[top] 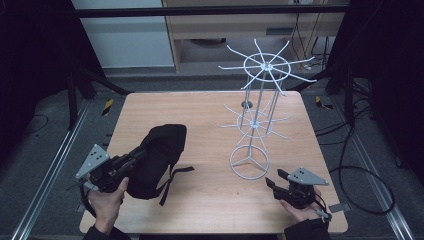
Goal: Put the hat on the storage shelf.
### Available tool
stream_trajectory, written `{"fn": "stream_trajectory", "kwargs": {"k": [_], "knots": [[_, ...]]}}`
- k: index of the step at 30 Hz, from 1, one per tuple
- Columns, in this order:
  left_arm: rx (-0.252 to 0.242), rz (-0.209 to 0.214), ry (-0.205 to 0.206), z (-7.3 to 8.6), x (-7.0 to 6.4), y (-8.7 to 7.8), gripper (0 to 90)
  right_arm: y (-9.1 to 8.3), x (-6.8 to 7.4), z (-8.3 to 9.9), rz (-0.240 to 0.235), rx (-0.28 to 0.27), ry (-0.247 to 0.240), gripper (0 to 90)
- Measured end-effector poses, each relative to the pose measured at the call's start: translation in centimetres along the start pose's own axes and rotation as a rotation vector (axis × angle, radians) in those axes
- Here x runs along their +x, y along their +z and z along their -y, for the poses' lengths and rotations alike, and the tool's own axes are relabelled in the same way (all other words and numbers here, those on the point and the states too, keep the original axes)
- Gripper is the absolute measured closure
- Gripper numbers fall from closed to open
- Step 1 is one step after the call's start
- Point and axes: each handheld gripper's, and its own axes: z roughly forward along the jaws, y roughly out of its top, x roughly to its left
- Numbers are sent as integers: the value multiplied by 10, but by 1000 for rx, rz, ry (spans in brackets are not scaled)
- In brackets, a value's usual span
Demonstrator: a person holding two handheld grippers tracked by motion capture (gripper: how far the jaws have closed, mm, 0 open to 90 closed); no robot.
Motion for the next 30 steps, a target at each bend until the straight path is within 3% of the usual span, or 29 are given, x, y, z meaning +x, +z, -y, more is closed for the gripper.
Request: {"fn": "stream_trajectory", "kwargs": {"k": [9, 17, 25, 27, 30], "knots": [[-189, 114, 9, -46, -28, 0, 790, 0, -3, 1, 15, -3, -13, 446], [-300, 175, 52, -84, -63, 7, 791, 0, -3, 2, 17, -3, -6, 445], [-355, 245, 88, -113, -98, 19, 791, 1, -4, 1, 21, -7, -14, 443], [-358, 263, 96, -117, -106, 24, 790, 1, -4, 1, 20, -8, -14, 443], [-335, 258, 108, -120, -115, 32, 790, 1, -4, 1, 19, -8, -13, 442]]}}
